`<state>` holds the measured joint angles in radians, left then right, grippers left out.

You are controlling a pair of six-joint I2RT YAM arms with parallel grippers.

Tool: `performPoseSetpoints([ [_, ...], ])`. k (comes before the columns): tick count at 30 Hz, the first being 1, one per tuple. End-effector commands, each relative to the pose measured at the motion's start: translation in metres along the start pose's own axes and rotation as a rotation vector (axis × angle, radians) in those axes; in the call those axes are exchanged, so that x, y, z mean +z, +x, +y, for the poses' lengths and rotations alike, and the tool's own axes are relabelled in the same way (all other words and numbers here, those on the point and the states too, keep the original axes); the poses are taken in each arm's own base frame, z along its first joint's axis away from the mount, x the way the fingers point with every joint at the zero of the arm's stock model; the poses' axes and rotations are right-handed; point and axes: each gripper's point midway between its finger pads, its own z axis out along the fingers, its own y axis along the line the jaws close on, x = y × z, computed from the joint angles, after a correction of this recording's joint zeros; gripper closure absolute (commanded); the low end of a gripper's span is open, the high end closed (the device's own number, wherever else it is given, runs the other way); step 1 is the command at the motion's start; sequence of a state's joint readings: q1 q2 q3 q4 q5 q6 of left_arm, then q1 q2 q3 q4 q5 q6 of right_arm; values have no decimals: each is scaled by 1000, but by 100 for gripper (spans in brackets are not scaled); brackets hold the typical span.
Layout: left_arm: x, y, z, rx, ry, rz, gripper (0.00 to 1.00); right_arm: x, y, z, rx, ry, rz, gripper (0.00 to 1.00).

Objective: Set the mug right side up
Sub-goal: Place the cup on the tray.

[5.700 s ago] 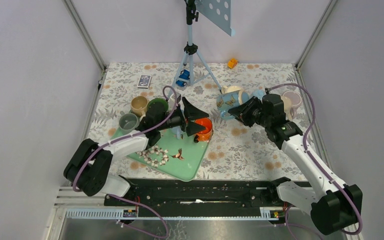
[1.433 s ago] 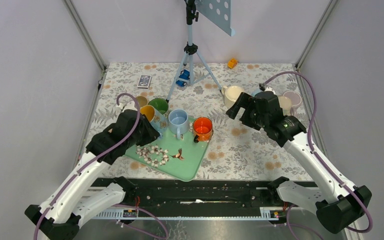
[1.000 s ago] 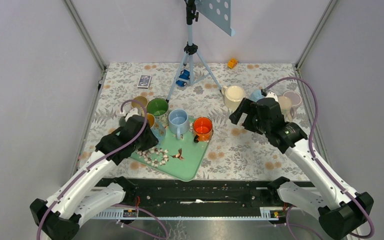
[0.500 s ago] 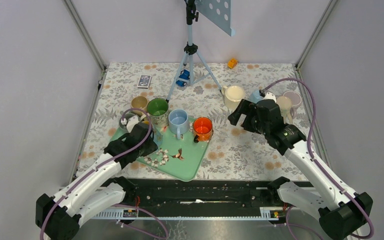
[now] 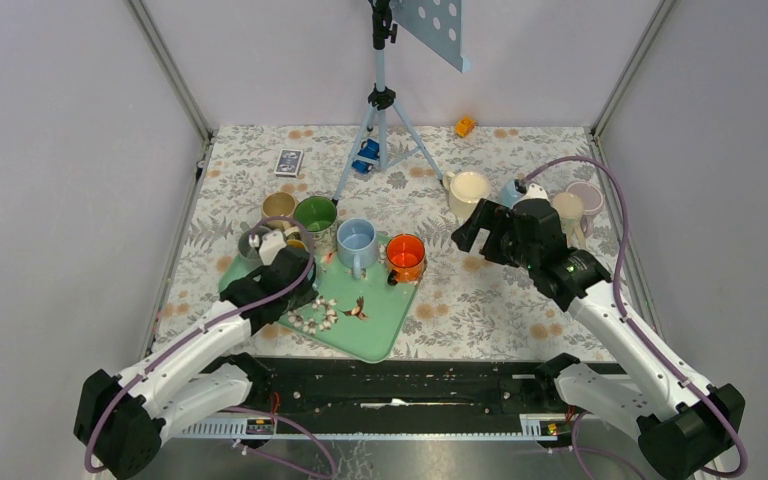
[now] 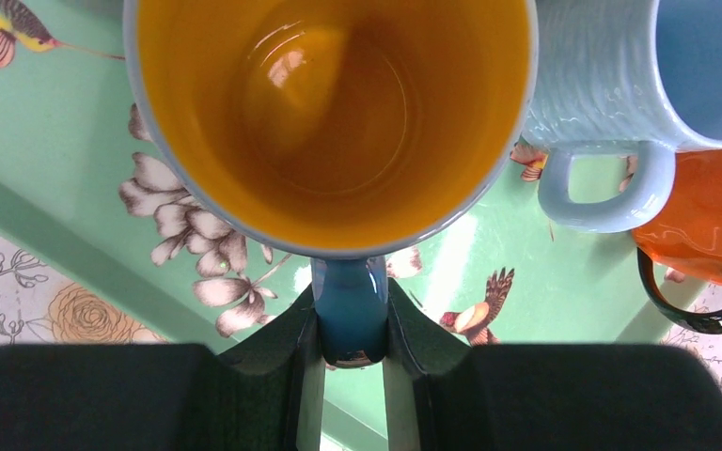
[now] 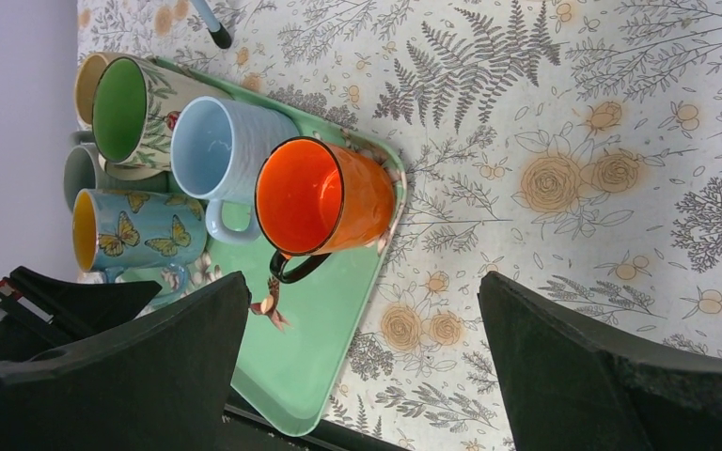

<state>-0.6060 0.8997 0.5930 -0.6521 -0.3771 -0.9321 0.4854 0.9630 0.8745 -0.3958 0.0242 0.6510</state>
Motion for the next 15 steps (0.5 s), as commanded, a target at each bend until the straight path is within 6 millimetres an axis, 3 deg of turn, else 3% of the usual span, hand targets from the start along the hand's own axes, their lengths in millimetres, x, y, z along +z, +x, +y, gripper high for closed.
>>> performPoseSetpoints([
  [1, 2, -32, -28, -21, 84, -137, 100, -1, -4, 11, -17, -54, -22, 0],
  [15, 15, -27, -27, -8, 36, -120, 78, -2, -1, 14, -17, -73, 0, 0],
])
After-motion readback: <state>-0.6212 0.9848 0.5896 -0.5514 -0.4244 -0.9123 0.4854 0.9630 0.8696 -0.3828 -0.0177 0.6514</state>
